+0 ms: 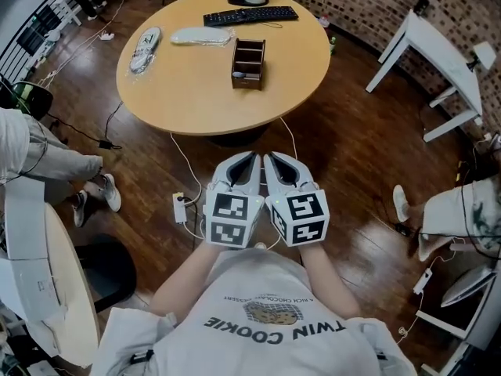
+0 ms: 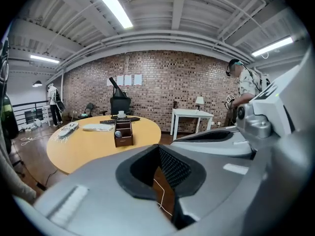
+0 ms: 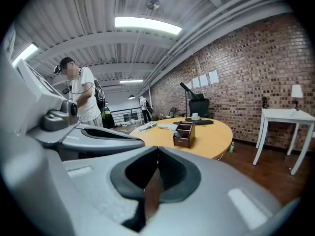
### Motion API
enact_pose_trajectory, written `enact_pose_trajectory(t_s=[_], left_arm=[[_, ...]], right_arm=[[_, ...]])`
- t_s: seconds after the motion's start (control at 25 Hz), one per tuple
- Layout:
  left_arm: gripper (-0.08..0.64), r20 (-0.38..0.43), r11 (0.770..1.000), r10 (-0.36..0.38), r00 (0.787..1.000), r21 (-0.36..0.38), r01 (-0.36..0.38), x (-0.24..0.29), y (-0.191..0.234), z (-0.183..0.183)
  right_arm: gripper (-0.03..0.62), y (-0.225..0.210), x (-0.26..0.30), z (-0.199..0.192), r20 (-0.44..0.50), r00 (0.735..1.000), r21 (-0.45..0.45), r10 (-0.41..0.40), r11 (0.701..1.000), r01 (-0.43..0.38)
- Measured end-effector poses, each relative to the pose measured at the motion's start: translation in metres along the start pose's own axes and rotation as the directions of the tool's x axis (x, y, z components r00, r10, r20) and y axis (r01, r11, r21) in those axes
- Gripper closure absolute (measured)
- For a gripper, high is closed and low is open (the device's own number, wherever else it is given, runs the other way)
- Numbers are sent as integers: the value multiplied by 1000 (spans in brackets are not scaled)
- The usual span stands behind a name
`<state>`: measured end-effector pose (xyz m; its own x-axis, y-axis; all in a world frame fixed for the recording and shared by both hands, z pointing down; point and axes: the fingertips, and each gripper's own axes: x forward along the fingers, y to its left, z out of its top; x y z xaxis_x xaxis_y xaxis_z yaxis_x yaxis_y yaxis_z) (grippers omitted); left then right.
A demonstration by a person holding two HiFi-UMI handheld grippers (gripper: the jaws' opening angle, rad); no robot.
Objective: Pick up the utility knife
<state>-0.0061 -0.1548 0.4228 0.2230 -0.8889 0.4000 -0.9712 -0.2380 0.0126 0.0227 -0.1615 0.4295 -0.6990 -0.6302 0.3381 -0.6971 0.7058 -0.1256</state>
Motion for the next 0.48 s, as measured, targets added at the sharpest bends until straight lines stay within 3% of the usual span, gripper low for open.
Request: enact_pose_trajectory(t_s=[0.48], left_arm=[[553, -24, 996, -85, 996, 12, 85, 83, 87, 32]], right_arm=[[591, -28, 108, 40, -27, 997, 22, -72, 997, 73]])
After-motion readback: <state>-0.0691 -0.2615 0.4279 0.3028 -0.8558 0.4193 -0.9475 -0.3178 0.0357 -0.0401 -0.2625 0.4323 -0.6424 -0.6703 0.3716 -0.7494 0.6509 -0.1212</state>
